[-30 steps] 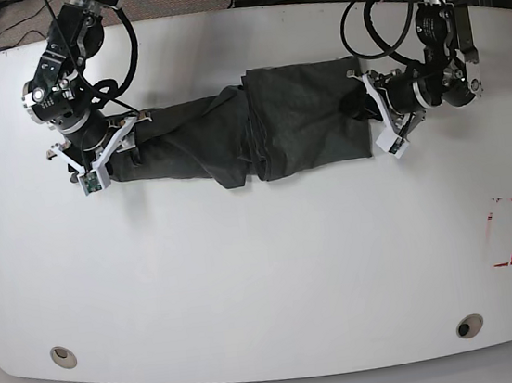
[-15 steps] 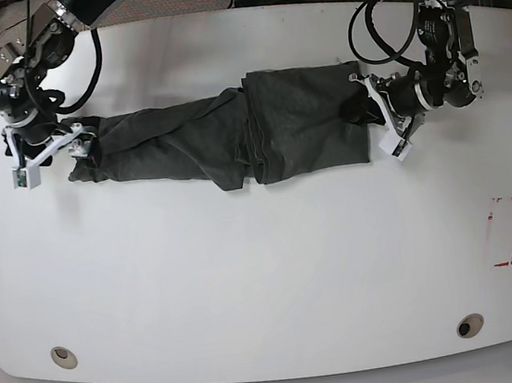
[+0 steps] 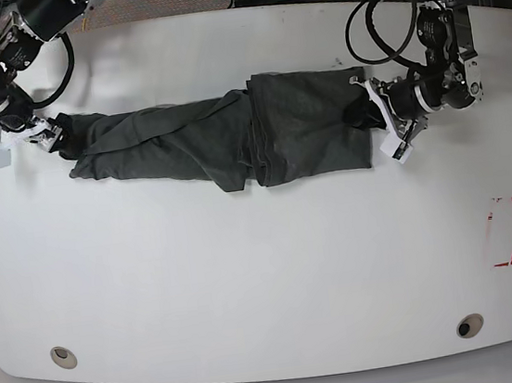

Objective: Fold the T-shirt properly
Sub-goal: 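Regrasp the strip ends with both grippers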

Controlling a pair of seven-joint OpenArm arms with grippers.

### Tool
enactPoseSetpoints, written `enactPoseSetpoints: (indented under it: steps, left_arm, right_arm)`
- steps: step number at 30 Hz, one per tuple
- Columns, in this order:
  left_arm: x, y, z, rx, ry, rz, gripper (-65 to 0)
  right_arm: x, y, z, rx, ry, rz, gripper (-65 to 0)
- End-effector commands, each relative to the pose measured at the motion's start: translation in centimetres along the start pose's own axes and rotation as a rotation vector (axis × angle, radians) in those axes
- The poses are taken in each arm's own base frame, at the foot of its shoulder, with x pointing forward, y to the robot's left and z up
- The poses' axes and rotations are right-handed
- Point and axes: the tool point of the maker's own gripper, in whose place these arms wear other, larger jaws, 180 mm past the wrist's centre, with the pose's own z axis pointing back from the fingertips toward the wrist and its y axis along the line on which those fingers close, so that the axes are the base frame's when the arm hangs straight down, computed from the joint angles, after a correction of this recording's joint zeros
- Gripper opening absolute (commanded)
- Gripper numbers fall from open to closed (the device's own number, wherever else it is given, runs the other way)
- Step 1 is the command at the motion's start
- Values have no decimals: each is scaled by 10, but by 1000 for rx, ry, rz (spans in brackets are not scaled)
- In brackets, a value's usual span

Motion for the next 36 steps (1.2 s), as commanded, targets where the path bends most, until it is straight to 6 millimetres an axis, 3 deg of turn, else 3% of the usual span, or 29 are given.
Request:
enactPoseSetpoints:
  steps: [1, 6, 10, 17, 23, 28, 32, 34, 36]
  left_arm:
    - [-22, 15, 5, 71, 114, -14, -576]
    - [-23, 15, 5, 71, 115, -13, -576]
    - [-23, 15, 5, 71, 115, -13, -576]
    - [-23, 15, 5, 72, 118, -15, -576]
    - [-23, 14, 4, 71, 121, -18, -576]
    - [-24, 16, 4, 78, 130, -23, -576]
    - [-28, 20, 3, 105, 166, -51, -575]
    - [-26, 21, 1, 118, 187, -83, -575]
    - [-22, 20, -3, 123, 204, -117, -575]
  right_arm:
    - [15, 0, 3, 33, -46, -3, 0]
    - [11, 4, 1, 51, -46, -15, 0]
    - [-3, 15, -9, 80, -29, -41, 0]
    - [-24, 55, -37, 174, 40, -15, 0]
    - [-32, 74, -49, 212, 43, -18, -25]
    - [-32, 90, -58, 250, 47, 18, -239]
    - [-32, 97, -61, 263, 50, 33, -506]
    - [-31, 98, -61, 266, 49, 37, -606]
    - [-27, 99, -59, 264, 41, 57, -644]
